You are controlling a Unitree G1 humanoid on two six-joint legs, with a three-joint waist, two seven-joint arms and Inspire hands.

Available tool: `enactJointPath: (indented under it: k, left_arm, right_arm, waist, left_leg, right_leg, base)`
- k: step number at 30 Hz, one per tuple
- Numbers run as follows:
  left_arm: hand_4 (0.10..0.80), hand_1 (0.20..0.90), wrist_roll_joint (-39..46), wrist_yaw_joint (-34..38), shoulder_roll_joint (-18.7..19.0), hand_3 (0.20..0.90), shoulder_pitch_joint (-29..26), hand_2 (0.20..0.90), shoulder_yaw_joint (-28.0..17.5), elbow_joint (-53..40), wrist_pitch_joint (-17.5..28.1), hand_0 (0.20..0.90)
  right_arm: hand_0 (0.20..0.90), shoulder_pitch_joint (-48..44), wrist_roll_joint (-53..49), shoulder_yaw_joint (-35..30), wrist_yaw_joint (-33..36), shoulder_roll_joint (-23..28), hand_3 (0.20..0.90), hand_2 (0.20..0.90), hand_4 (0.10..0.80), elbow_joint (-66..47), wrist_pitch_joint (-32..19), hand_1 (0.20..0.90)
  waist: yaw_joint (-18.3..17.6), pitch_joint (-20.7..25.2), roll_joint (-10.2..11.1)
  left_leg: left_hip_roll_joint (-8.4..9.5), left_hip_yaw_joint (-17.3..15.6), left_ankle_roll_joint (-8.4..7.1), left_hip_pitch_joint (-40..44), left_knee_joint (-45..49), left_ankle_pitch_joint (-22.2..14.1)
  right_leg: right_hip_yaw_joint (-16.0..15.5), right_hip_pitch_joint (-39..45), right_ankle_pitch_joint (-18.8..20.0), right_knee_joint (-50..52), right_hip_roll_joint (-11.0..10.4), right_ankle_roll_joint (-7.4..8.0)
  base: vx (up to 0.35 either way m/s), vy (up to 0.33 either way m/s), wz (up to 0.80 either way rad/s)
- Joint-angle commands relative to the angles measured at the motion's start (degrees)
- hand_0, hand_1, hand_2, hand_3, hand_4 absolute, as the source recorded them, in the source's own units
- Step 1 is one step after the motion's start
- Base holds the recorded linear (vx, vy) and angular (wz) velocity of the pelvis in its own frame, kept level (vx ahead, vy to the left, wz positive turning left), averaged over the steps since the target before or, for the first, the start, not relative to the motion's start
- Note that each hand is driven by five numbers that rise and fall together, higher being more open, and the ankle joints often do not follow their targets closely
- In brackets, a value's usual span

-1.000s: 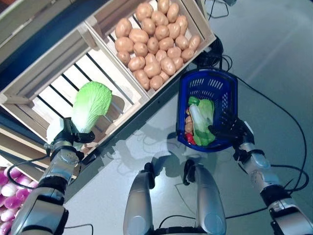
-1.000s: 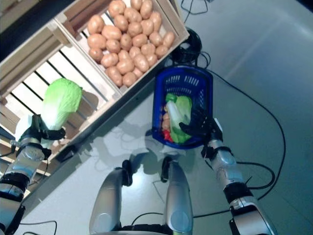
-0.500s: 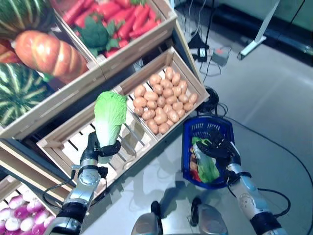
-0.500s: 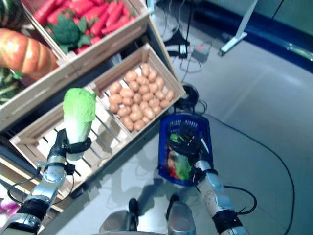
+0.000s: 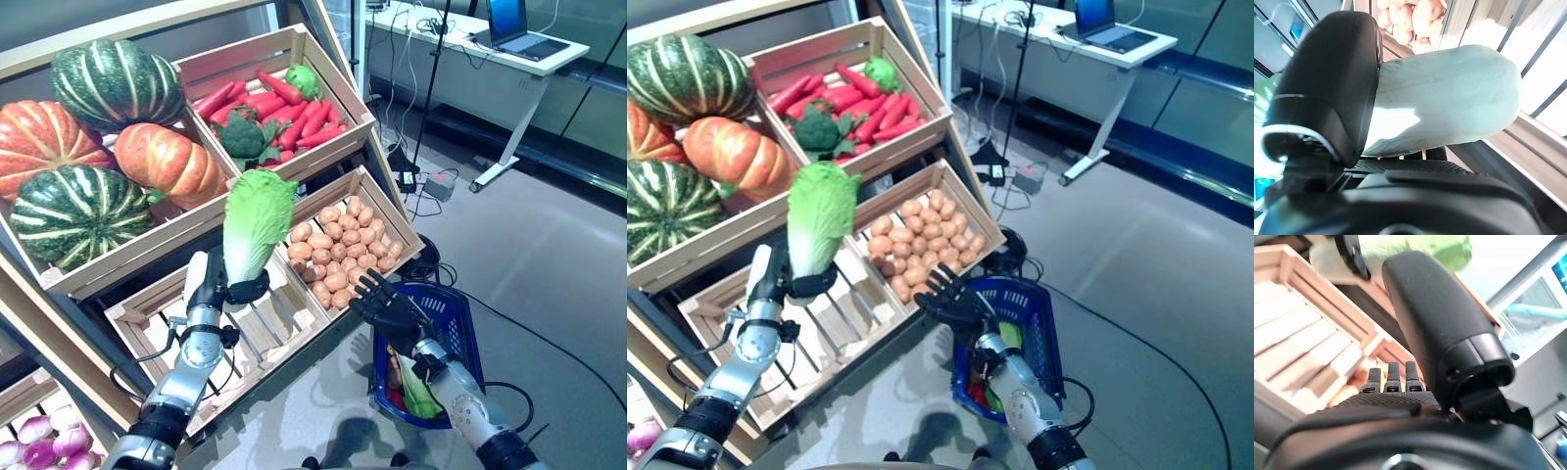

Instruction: Put vegetables into the basket

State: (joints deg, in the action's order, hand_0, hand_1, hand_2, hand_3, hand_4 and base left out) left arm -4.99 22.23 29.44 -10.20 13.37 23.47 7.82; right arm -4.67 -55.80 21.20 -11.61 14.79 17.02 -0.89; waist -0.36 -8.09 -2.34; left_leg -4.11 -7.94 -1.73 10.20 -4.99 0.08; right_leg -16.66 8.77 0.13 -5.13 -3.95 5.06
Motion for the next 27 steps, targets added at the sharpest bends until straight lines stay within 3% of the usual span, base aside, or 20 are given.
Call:
enactJointPath:
  k: [1,12,21,27]
  left_arm:
    - [0.400,0.300,-3.31,5.84,1.66,0.300,-8.98,0.300,0.58,-2.84,6.43,0.300]
    - [0.400,0.300,-4.43,4.34,-3.03,0.300,-11.12,0.300,6.75,-3.19,6.21,0.300]
    - [0.400,0.300,-0.68,-0.49,-3.94,0.300,-10.95,0.300,9.12,-7.50,7.04,0.300]
    - [0.400,0.300,-2.69,-0.65,-4.11,0.300,-11.16,0.300,11.73,-9.66,8.20,0.300]
  right_arm:
    - [0.900,-5.99,-7.15,-0.04,-2.37,-4.22,0.900,0.900,0.800,-7.43,-2.99,0.900]
    - [0.900,-14.05,-11.48,0.68,0.47,-7.21,0.900,0.900,0.800,-7.14,-5.88,0.900]
    - [0.900,-17.23,-10.58,-0.78,3.86,-7.80,0.900,0.900,0.800,-6.24,-7.90,0.900]
    - [0.900,-18.57,-7.48,-1.19,8.12,-7.57,0.900,0.900,0.800,-4.88,-8.11,0.900]
  waist:
    - [0.19,3.91,1.86]
    - [2.02,4.84,3.29]
    - [3.22,5.09,3.79]
    - [3.45,5.04,4.03]
  left_leg:
    - [3.27,0.78,1.35,-1.53,-0.01,-3.01]
    - [3.02,1.36,1.84,0.20,-0.01,-4.09]
    - [3.03,2.01,2.00,0.45,-0.01,-4.40]
    - [3.03,2.11,2.13,0.47,-0.01,-4.59]
  right_leg:
    - [-1.93,2.08,-4.21,2.19,-0.38,-2.79]
    - [-1.48,3.89,-4.40,1.56,0.17,-2.97]
    - [-1.76,4.68,-4.00,0.69,0.19,-2.85]
    - [-1.74,4.90,-3.77,0.20,0.07,-2.75]
  base:
    - [0.000,0.000,0.00]
    - [0.016,-0.007,0.00]
    - [0.009,-0.004,0.03]
    - [0.008,-0.003,0.04]
